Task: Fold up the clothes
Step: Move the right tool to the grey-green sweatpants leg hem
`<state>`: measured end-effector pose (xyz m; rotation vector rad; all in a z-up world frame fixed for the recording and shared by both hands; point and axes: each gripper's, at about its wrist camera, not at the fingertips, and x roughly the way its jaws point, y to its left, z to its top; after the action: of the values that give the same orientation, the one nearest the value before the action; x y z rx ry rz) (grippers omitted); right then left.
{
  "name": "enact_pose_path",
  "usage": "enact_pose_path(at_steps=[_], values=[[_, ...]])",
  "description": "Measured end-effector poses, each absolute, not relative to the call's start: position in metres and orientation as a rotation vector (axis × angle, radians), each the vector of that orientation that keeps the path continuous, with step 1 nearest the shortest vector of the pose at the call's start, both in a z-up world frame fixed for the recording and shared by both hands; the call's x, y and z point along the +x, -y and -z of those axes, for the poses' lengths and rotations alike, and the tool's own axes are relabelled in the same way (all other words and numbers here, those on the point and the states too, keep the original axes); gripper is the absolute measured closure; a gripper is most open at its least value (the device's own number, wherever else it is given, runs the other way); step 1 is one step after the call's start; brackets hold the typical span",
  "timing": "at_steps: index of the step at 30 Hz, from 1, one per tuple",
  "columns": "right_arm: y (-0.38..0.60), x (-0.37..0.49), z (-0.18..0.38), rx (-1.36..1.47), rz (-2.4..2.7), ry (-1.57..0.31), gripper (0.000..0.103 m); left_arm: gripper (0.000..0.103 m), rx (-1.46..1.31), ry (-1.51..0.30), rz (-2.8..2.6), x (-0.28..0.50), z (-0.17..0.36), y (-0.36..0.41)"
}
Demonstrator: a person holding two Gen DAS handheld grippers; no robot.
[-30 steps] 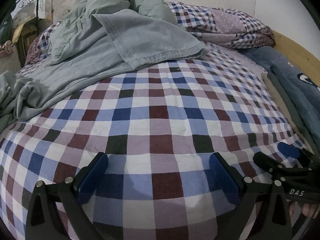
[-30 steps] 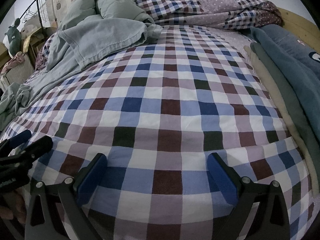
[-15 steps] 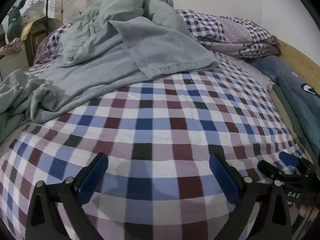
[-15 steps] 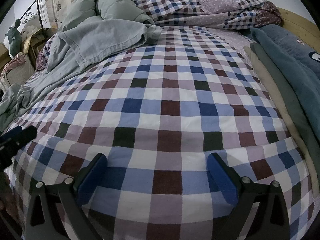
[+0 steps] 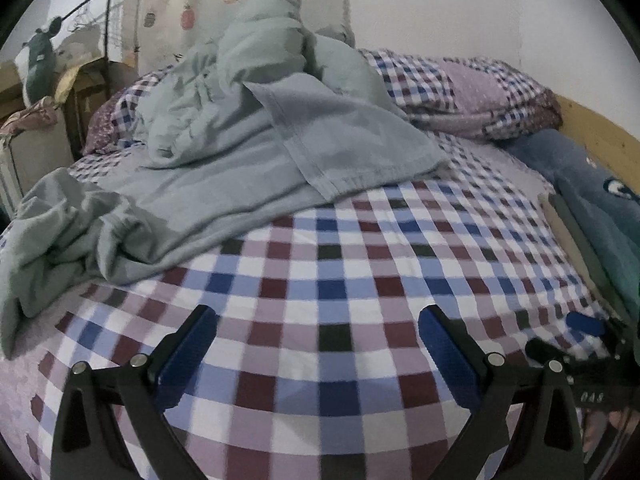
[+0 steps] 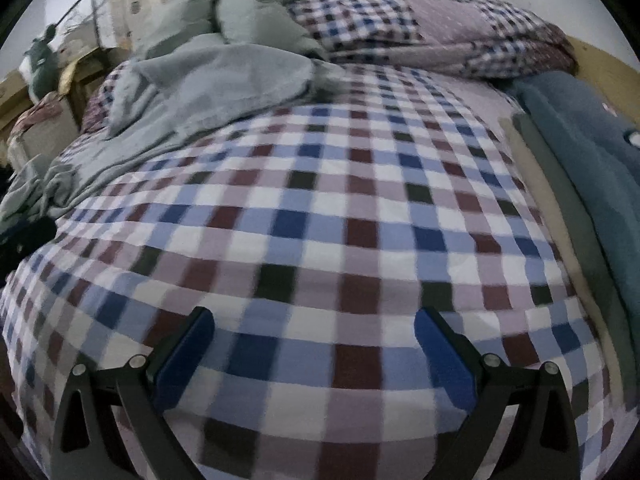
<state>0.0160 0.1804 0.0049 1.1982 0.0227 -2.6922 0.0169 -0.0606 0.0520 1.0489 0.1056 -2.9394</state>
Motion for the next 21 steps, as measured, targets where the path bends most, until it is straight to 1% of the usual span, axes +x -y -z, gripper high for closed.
enact_pose_path(at_steps=[4,7,8,10,11,12,16,17,18,20,21], values=[[-0.15,0.006,-0.028,1.102,2.657,-0.066,0.001,0.001,1.009,-0.202,2.938,0.02,-0.062,0.081],[-0.122,-0.009,-0.052,1.006,2.634,-0.105,0.001,0.001,0.954,-0.209,2.923,0.022,-0.07,0.094],[-0.113,-0.015,-0.06,0.98,2.626,-0.117,0.002,0.001,0.93,-0.212,2.915,0.023,-0.073,0.099],[-0.095,-0.029,-0.076,0.934,2.613,-0.147,0.009,0.001,0.883,-0.243,2.893,0.024,-0.079,0.114],[-0.085,-0.036,-0.083,0.914,2.609,-0.17,0.018,0.001,0.865,-0.266,2.882,0.025,-0.082,0.121],[-0.075,-0.044,-0.089,0.894,2.606,-0.193,0.024,0.001,0.844,-0.297,2.87,0.026,-0.084,0.129],[-0.038,-0.079,-0.099,0.867,2.558,-0.282,0.027,0.001,0.813,-0.46,2.819,0.03,-0.088,0.165],[-0.032,-0.09,-0.097,0.874,2.546,-0.304,0.03,0.001,0.822,-0.484,2.804,0.029,-0.087,0.171],[-0.025,-0.101,-0.092,0.888,2.541,-0.326,0.037,0.001,0.831,-0.507,2.788,0.029,-0.085,0.177],[-0.009,-0.123,-0.081,0.918,2.531,-0.37,0.046,0.001,0.843,-0.531,2.77,0.03,-0.082,0.183],[-0.002,-0.134,-0.075,0.933,2.526,-0.392,0.049,0.001,0.848,-0.543,2.762,0.03,-0.081,0.186]])
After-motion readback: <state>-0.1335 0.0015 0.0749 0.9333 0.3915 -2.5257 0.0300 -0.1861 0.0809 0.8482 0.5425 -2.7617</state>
